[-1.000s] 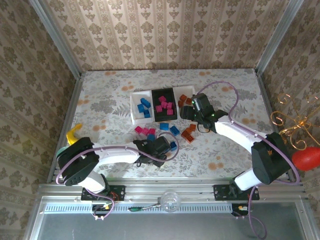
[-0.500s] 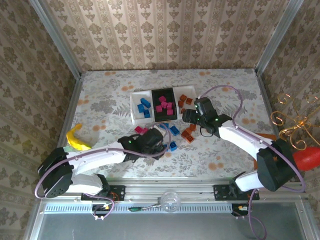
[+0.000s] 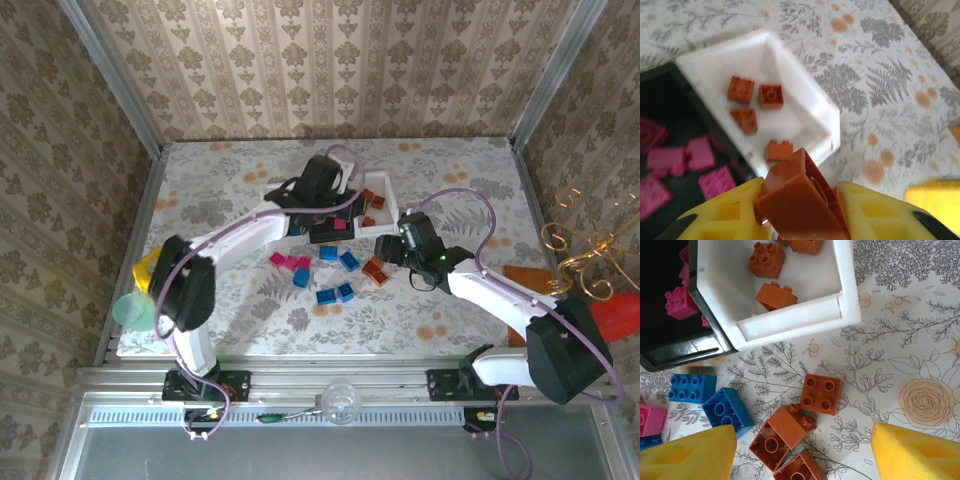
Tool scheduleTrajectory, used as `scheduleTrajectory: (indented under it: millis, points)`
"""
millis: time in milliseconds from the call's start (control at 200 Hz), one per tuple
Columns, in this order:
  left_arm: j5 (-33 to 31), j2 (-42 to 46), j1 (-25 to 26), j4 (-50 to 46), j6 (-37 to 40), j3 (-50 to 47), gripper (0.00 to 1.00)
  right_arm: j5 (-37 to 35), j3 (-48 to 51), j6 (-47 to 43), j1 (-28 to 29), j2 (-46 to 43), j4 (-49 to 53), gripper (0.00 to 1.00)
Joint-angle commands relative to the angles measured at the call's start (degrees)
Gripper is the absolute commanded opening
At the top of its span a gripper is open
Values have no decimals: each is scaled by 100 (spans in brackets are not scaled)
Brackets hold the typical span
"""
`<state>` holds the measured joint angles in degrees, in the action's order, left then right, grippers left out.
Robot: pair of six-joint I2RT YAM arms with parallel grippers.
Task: Sort the legos into containers by color
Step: Place the lego in the container, then pick up the lego from the bottom-center of the table.
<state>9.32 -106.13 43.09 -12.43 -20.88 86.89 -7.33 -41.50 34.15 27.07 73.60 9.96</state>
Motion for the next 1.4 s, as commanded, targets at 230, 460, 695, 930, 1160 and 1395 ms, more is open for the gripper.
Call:
scheduleTrajectory:
  millis: [230,460,695,930,1160,1395]
  points:
    - [590,-2087,-224,-622,-33,2516,36,-112,144,144,212,-110,15,73]
    - [773,-2567,-352,-695,-327,3162,51,115,149,-70,656,82,-79,73]
    - [790,-1605,-354,-206,-295,2355,74,527,92,-343,1253,256,-394,74]
    - [587,578,-376,1217,-558,-235,89,668,-224,-505,1717,845,-426,74]
    - [41,2634,-379,1714,-799,-2671,100,395,-225,-383,1937,1274,-304,74]
    - [-616,4526,-387,1203,-795,-4347,100,377,-192,-365,2041,1612,-408,70]
